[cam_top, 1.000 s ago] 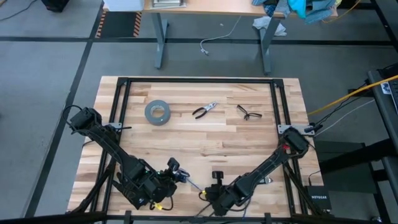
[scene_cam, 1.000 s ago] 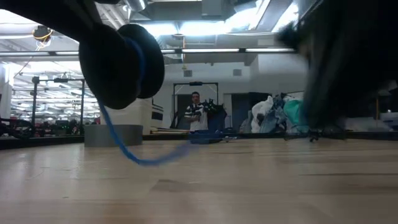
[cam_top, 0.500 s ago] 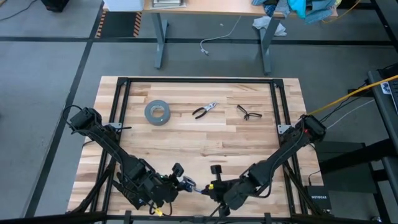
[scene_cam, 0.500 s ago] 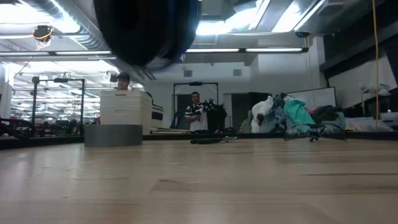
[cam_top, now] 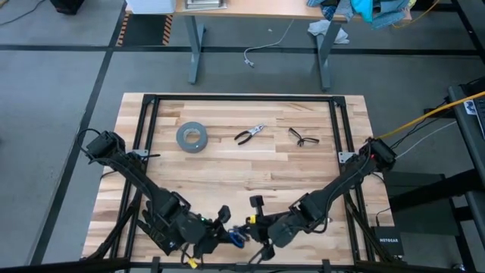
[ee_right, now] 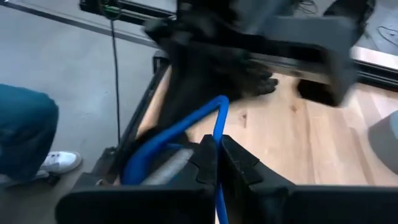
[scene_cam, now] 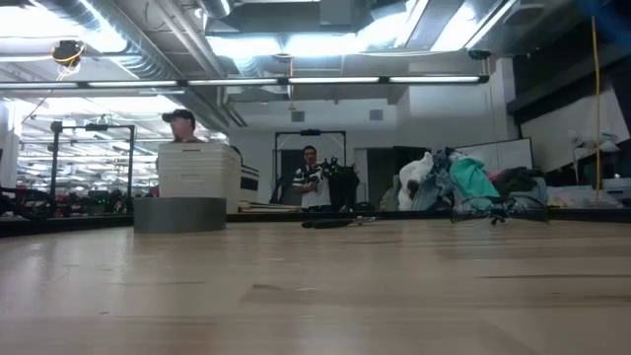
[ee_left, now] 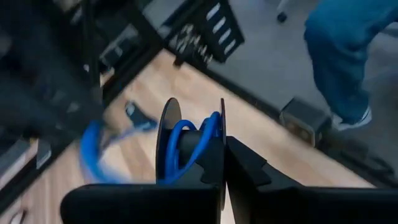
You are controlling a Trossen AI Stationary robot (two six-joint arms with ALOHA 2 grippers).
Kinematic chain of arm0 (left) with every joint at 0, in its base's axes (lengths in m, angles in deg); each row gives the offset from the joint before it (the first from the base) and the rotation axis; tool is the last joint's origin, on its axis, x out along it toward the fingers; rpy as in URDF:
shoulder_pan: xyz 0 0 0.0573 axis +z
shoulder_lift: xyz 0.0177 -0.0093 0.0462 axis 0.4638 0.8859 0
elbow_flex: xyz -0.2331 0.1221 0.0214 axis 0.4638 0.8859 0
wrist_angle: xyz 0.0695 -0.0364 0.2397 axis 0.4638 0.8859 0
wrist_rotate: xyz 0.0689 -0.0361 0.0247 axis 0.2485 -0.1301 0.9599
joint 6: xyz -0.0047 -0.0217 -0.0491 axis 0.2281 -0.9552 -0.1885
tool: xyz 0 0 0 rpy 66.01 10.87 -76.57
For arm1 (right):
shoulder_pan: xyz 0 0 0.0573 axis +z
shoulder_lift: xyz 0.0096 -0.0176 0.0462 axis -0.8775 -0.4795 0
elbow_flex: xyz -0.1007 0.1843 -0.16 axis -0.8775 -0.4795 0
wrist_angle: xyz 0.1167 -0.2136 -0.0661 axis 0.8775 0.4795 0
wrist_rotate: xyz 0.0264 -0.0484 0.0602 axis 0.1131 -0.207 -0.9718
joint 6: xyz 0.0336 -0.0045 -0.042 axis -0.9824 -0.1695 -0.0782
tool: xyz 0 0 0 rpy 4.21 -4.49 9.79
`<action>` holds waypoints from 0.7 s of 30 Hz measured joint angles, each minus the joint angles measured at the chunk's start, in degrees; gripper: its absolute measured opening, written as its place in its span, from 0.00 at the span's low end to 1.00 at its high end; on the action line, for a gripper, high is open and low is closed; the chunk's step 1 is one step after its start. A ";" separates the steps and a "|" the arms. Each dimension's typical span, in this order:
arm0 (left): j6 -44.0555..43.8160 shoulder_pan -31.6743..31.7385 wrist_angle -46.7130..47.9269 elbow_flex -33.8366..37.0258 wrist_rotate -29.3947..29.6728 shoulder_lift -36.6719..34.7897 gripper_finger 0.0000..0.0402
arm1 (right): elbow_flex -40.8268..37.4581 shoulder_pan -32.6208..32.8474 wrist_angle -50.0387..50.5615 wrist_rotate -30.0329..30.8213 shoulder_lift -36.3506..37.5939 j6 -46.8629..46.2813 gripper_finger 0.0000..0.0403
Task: Coil cords
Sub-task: Coil the blue wire cable onto the black spool
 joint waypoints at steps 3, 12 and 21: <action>1.79 -0.55 -2.37 0.00 -1.29 0.00 0.00 | 0.00 -0.82 -0.07 -0.42 0.00 0.13 0.01; 5.51 -2.23 -2.88 0.00 0.10 0.00 0.00 | 0.02 -1.70 0.66 -2.66 -2.63 -1.21 0.01; 11.41 -3.94 -8.44 0.00 1.58 -0.42 0.00 | 0.02 -1.59 2.80 -4.37 -3.78 -3.83 0.01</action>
